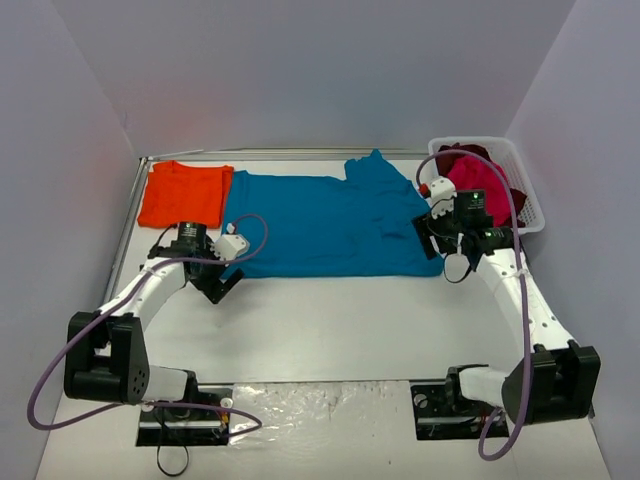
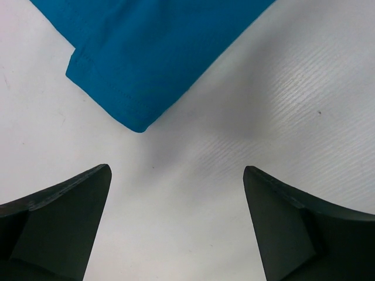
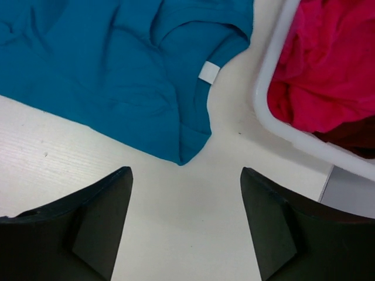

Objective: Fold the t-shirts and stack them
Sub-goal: Fold the flattened tshirt in 1/3 of the way

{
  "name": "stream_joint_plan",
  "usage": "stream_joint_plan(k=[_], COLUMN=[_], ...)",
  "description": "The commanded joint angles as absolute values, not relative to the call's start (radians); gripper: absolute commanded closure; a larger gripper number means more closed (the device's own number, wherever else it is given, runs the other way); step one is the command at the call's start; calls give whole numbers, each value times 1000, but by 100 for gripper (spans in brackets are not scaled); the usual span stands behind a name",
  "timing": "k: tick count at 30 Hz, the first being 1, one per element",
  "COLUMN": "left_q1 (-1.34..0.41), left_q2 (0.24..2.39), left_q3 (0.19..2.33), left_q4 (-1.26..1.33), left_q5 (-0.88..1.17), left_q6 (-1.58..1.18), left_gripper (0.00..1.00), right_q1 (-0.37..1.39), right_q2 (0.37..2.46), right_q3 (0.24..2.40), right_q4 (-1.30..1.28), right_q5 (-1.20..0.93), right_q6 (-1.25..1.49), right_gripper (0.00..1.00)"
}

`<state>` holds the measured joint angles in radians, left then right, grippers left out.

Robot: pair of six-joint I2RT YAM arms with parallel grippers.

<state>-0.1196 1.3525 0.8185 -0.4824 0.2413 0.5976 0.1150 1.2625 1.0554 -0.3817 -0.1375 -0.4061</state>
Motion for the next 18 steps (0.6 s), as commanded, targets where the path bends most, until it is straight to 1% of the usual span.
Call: stream_joint_plan(k=[1,2,3,4,5,6,8,10,11,12,13,14,16,18], left_q1=[-91,-80,-60,-49,-31,-23,-11,-5,-5,36,46,57,83,94], left_q2=[1306,1295,1283,1260,1250,1241,1227,1226,1227,1226,1224,1221,1212,1210], left_q3=[812,807,798,793,790,782,781,782,785,788,792,792,790,792], left_q4=[-476,-468,-456,-450,-445,-439,-437,-439,-442,-449,-452,-451,-451,-453], left_q5=[285,288,294,302,307,310,316,316,314,314,313,317,319,324], left_q6=[583,580,575,571,569,568,568,569,569,569,569,566,568,569], left_gripper=[4,6,6,6,6,6,6,6,6,6,6,6,6,6], right_q1=[100,100,101,101,101,101,101,103,103,103,103,103,104,104], right_q2=[1168,1158,1144,1141,1138,1134,1112,1057,1008,984,962,931,949,1012], right_q3=[971,953,924,916,910,896,867,777,734,685,585,542,468,440], right_q4=[-264,-243,-200,-177,-134,-106,-51,78,183,243,311,437,526,630], right_q5=[-91,-71,-33,-6,23,84,103,106,109,106,91,89,91,78], right_q6=[-326,-305,-290,-235,-201,-160,-62,-51,-55,-76,-106,-132,-150,-158], right_gripper=[29,20,13,10,0,0,0,0,0,0,0,0,0,0])
